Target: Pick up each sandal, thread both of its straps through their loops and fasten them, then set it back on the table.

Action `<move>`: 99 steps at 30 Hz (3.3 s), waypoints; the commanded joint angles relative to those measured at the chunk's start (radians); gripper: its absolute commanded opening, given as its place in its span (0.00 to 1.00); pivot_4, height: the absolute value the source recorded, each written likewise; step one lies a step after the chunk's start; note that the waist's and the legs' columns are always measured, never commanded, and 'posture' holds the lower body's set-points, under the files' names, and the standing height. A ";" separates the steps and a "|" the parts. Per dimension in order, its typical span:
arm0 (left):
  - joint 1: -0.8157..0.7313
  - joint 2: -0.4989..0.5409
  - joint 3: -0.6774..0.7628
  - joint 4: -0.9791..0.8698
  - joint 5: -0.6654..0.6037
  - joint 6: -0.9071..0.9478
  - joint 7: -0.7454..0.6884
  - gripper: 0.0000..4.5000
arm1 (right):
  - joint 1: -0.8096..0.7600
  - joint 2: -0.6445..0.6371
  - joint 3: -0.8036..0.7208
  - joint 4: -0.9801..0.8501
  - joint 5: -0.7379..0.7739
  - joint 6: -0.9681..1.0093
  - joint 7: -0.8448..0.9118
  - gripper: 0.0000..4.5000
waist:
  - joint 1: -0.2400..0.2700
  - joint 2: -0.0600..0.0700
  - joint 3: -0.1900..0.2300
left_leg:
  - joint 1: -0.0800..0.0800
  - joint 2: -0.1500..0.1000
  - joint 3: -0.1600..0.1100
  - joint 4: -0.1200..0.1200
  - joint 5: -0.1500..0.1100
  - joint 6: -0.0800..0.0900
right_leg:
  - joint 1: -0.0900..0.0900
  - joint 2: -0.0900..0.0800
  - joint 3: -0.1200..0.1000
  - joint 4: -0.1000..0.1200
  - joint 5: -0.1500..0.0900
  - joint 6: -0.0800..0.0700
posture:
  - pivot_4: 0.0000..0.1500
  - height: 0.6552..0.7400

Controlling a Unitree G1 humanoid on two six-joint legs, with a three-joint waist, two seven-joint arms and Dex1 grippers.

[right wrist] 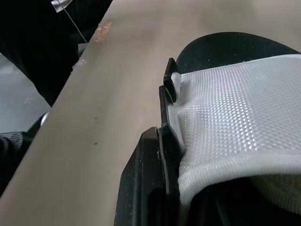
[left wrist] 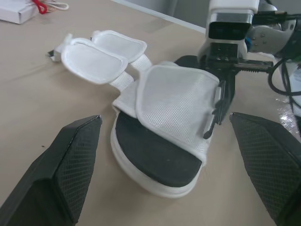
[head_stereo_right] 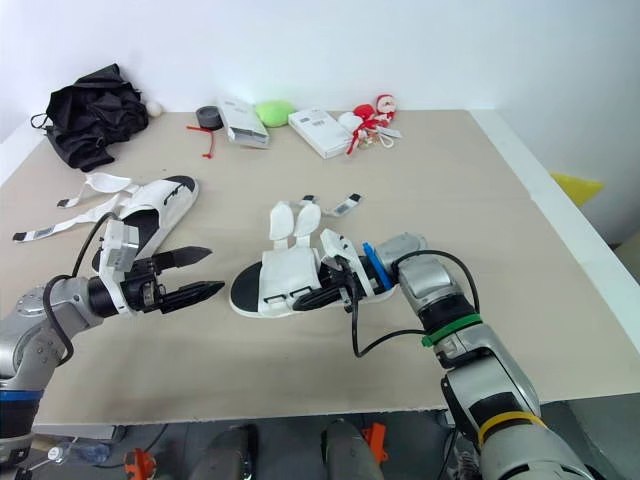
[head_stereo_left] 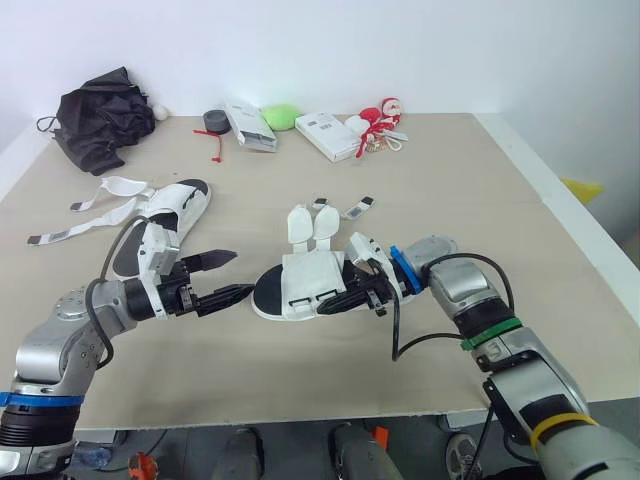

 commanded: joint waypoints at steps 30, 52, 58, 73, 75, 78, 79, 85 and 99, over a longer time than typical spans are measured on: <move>-0.197 -0.056 -0.231 0.280 0.241 -0.136 -0.206 0.02 | 0.047 0.013 -0.048 -0.058 -0.011 0.014 0.001 0.00 | -0.001 0.000 0.000 | -0.001 -0.001 -0.002 0.000 0.001 -0.001 | 0.000 0.000 -0.001 0.001 -0.001 0.001 | 1.00 0.98; -0.380 -0.111 -0.375 0.552 0.418 -0.367 -0.409 0.02 | 0.072 0.003 -0.063 -0.119 -0.007 0.052 -0.007 0.00 | 0.003 0.001 -0.001 | 0.003 -0.002 -0.004 0.001 0.001 -0.001 | 0.005 0.000 -0.001 0.002 -0.002 0.002 | 1.00 0.98; -0.405 -0.116 -0.378 0.596 0.452 -0.383 -0.422 0.02 | 0.074 0.011 -0.064 -0.123 -0.009 0.050 -0.018 0.00 | 0.002 0.001 -0.001 | 0.003 -0.002 -0.004 0.000 0.000 -0.001 | 0.005 0.000 -0.001 0.002 -0.003 0.001 | 1.00 0.98; -0.499 -0.180 -0.315 0.769 0.457 -0.468 -0.382 0.02 | 0.086 0.006 -0.071 -0.146 -0.003 0.066 -0.020 0.00 | 0.002 0.001 -0.001 | -0.001 -0.003 -0.005 0.003 0.001 -0.001 | 0.001 0.000 -0.002 0.005 -0.003 0.002 | 1.00 0.98; -0.483 -0.176 -0.326 0.776 0.472 -0.488 -0.390 0.02 | 0.090 0.004 -0.071 -0.154 -0.003 0.069 -0.022 0.00 | 0.002 0.001 -0.001 | -0.001 -0.003 -0.005 0.003 0.000 -0.001 | 0.000 0.000 -0.002 0.007 -0.003 0.002 | 1.00 0.98; -0.457 -0.178 -0.337 0.760 0.474 -0.475 -0.408 0.02 | 0.098 -0.002 -0.073 -0.163 -0.003 0.074 -0.024 0.00 | 0.002 0.001 -0.001 | -0.001 -0.003 -0.005 0.003 0.000 -0.001 | 0.000 0.000 -0.002 0.008 -0.004 0.001 | 1.00 0.98; -0.450 -0.180 -0.338 0.749 0.470 -0.465 -0.414 0.02 | 0.100 -0.004 -0.074 -0.166 -0.003 0.075 -0.025 0.00 | 0.002 0.001 -0.001 | 0.000 -0.003 -0.005 0.003 0.000 -0.001 | 0.000 0.000 -0.002 0.008 -0.004 0.001 | 1.00 0.98; -0.398 -0.178 -0.354 0.631 0.447 -0.381 -0.451 0.02 | 0.099 -0.005 -0.077 -0.167 -0.004 0.079 -0.026 0.00 | 0.001 0.001 -0.001 | 0.001 -0.003 -0.005 0.003 0.000 -0.001 | 0.001 0.000 -0.002 0.010 -0.005 0.001 | 1.00 0.98; -0.357 -0.168 -0.362 0.722 0.515 -0.451 -0.405 0.02 | 0.097 0.003 -0.085 -0.181 0.008 0.095 -0.037 0.00 | 0.002 0.001 -0.001 | 0.003 -0.003 -0.005 0.003 0.001 -0.001 | 0.002 0.000 -0.002 0.011 -0.005 0.000 | 1.00 0.98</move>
